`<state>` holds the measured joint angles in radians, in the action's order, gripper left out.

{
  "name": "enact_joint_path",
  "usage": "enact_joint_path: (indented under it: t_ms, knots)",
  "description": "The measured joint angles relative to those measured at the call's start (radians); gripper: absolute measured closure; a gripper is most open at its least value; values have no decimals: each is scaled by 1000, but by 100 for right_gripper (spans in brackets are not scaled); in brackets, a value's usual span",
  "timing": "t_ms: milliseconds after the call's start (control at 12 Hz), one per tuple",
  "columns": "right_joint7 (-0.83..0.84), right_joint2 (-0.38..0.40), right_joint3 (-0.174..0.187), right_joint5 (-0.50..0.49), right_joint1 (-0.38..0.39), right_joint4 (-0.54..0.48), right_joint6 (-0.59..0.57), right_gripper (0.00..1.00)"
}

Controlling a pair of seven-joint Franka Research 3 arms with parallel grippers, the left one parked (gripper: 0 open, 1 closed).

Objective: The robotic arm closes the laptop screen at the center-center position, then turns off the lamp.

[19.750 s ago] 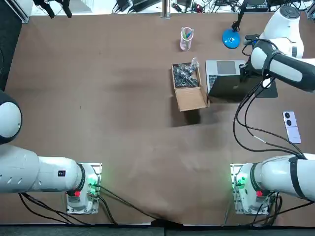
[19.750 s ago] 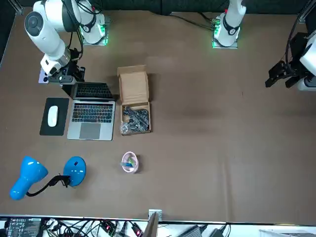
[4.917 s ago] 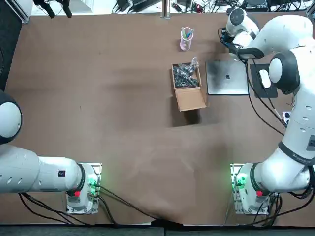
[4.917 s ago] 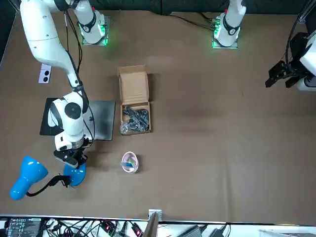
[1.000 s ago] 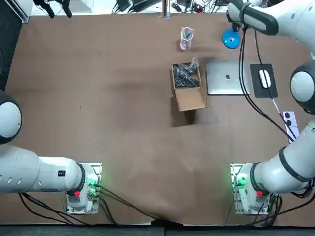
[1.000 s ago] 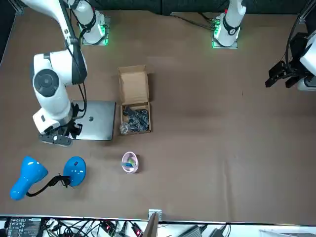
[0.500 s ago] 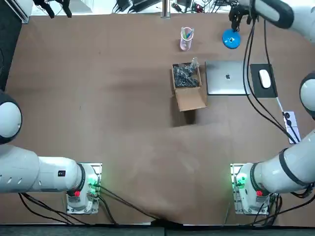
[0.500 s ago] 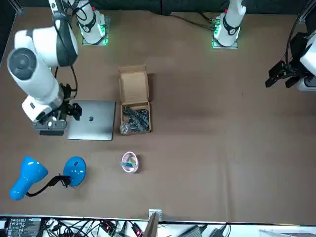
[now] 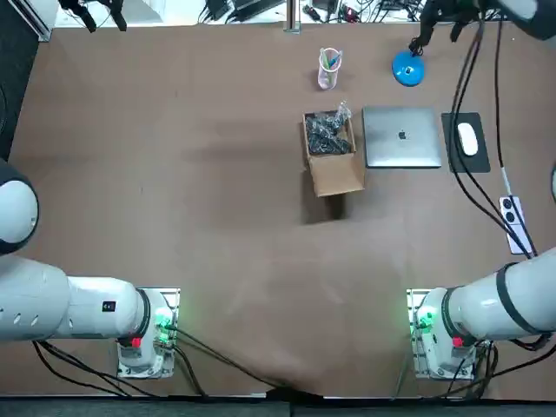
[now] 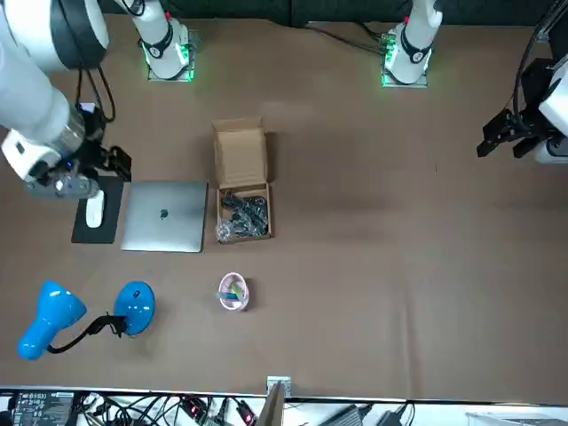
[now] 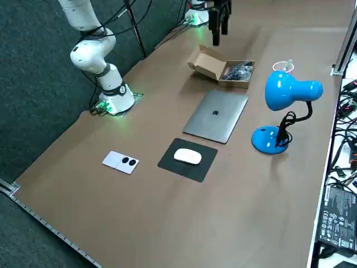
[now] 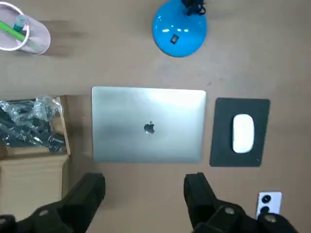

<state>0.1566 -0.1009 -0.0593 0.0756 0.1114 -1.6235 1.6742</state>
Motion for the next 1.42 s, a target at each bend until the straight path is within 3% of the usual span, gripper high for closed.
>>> enact_joint_path:
  t_ms: [667, 1417]
  knots:
    - [-158, 100, 20, -43, -123, -16, -40, 0]
    - [-91, 134, 23, -44, -131, -64, -31, 0]
